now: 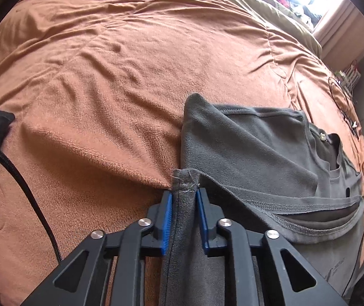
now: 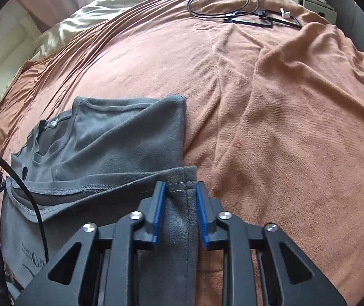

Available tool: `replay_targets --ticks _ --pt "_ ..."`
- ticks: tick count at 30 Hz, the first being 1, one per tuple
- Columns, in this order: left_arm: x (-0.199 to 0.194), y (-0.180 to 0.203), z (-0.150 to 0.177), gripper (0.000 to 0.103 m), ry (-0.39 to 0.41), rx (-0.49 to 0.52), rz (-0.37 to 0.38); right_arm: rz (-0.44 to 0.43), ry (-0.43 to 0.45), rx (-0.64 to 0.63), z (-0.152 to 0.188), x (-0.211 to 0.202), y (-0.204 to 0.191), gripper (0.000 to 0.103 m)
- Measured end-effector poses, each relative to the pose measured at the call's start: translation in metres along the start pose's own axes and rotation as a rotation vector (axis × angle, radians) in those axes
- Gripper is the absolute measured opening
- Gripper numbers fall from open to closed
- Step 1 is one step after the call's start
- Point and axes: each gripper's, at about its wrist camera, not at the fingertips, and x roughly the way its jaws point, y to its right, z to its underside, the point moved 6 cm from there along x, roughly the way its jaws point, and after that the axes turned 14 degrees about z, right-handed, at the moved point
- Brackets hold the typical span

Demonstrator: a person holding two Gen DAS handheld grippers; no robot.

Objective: Fold small clothes
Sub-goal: 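Grasp the folded hem edge with both grippers and lift it up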

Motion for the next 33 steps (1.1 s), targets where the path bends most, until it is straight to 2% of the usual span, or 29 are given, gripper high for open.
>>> replay_targets --ticks 1,3,6,20,26,28,33 --pt "-0.003 0.0 0.0 0.012 0.008 -0.004 0.005 0.01 0.014 -0.008 0.0 -0.003 -0.001 0.008" --pt "-0.009 0.0 0.0 0.009 0.022 -0.005 0.005 0.02 0.033 -0.017 0.001 -0.009 -0.003 0.005" --pt "-0.021 0.003 0.001 0.006 0.045 -0.004 -0.002 0.036 0.063 -0.018 0.003 -0.024 -0.002 0.005" --pt "-0.116 0.038 -0.008 0.006 0.216 0.048 0.014 0.01 0.225 0.038 0.0 -0.128 0.011 0.005" --pt "-0.141 0.052 -0.029 0.006 0.265 0.06 0.02 -0.005 0.284 0.057 -0.011 -0.159 0.013 0.005" --pt "-0.147 0.06 -0.04 0.006 0.28 0.093 0.003 -0.006 0.301 0.054 -0.018 -0.166 0.011 0.005" --pt "-0.141 0.067 -0.069 0.006 0.287 0.131 -0.031 0.023 0.305 0.044 -0.039 -0.158 0.004 0.005"
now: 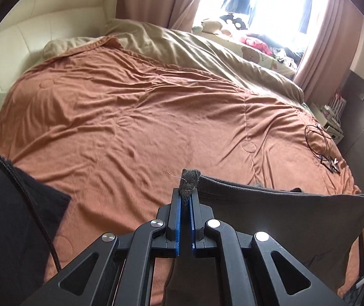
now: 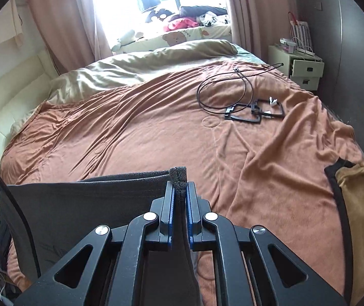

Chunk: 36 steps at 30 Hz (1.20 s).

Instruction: Fold small clothes

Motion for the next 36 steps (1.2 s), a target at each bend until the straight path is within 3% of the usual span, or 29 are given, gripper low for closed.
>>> replay_targets --ticks 19,36 --pt "0.145 -0.025 -0.01 0.006 -0.175 0.044 -0.123 0.108 -0.158 -0.051 -0.018 0.153 -0.031 0.004" --pt "0.182 -0.04 -0.02 0.006 -0.201 0.044 -0.192 0.125 -0.151 -0.06 -0.024 0.19 -0.034 0.003"
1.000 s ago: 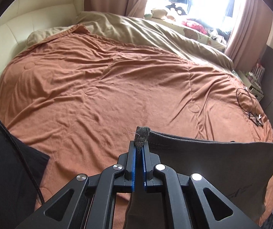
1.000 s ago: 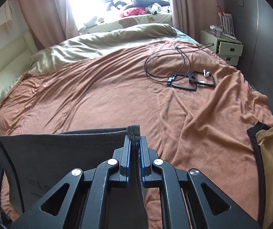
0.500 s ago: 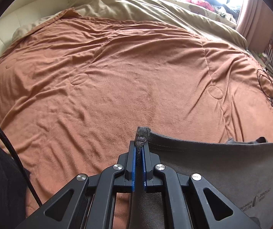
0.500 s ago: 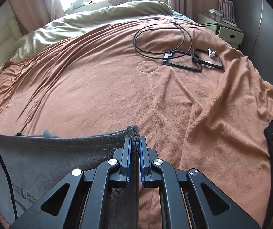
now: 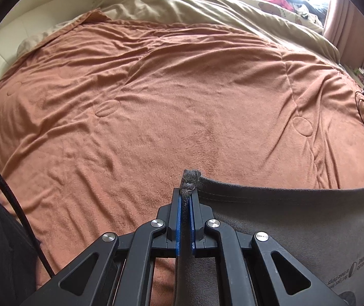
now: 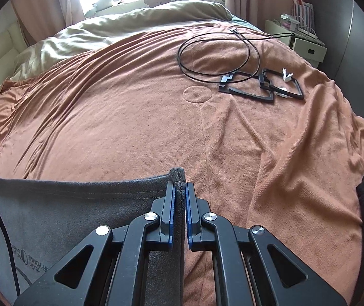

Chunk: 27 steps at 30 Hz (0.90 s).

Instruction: Fold small clothes

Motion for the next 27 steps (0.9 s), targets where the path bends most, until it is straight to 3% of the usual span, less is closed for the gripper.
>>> replay_targets --ticks 3,7,10,16,27 --pt "0.019 -0.004 0.003 0.007 -0.032 -0.031 -0.003 0.06 -0.023 -0.028 0.002 0.019 -0.005 0.003" --pt "0.029 -0.005 0.01 0.023 -0.061 -0.03 -0.037 0.167 -0.055 -0.05 0.007 0.035 -0.003 0.006" --pt "0.017 -0.008 0.014 0.027 -0.036 -0.052 -0.001 0.083 -0.082 0.015 0.012 0.028 0.003 0.006" --pt "-0.012 -0.001 0.025 0.027 -0.035 0.014 0.019 -0.027 -0.101 -0.004 0.028 0.003 0.002 0.006" --pt "-0.017 0.02 0.064 0.02 -0.119 0.08 0.066 -0.122 -0.142 -0.103 0.062 -0.027 -0.01 0.006"
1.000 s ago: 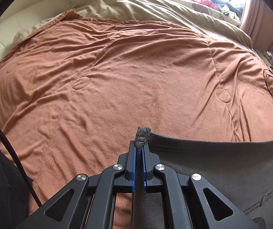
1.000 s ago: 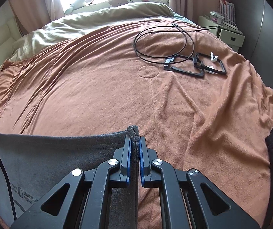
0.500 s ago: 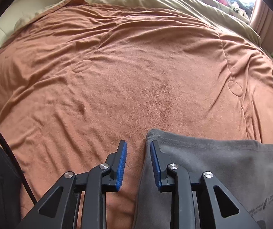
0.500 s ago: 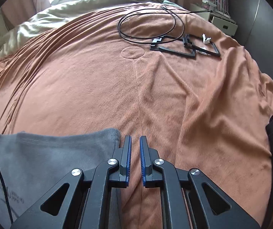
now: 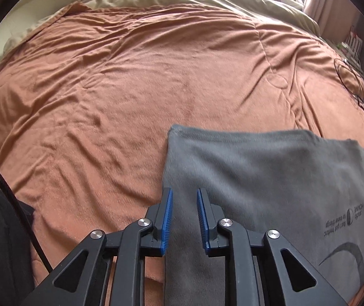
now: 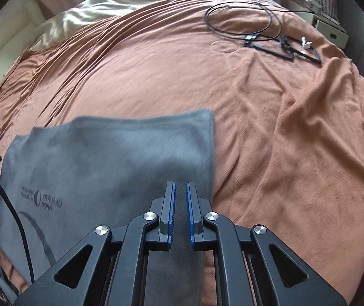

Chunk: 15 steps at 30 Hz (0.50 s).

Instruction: Fold small clothes

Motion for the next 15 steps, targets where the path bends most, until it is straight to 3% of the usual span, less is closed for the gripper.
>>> replay_targets --ticks 4,6,9,15 --pt "0.018 -0.011 0.01 0.017 -0.05 0.015 -0.065 0.023 -0.045 -0.038 0.006 0.016 -0.004 0.005" --pt "0.03 -0.02 0.014 0.017 -0.07 -0.011 -0.061 0.022 -0.055 -0.033 0.004 0.026 -0.002 0.002" --pt "0.039 -0.027 0.013 0.017 -0.07 -0.038 -0.041 0.024 -0.043 -0.005 -0.004 0.03 0.003 0.001" --pt "0.044 -0.024 -0.002 0.017 -0.051 -0.016 -0.079 0.066 -0.021 0.008 -0.024 0.037 0.003 0.001"
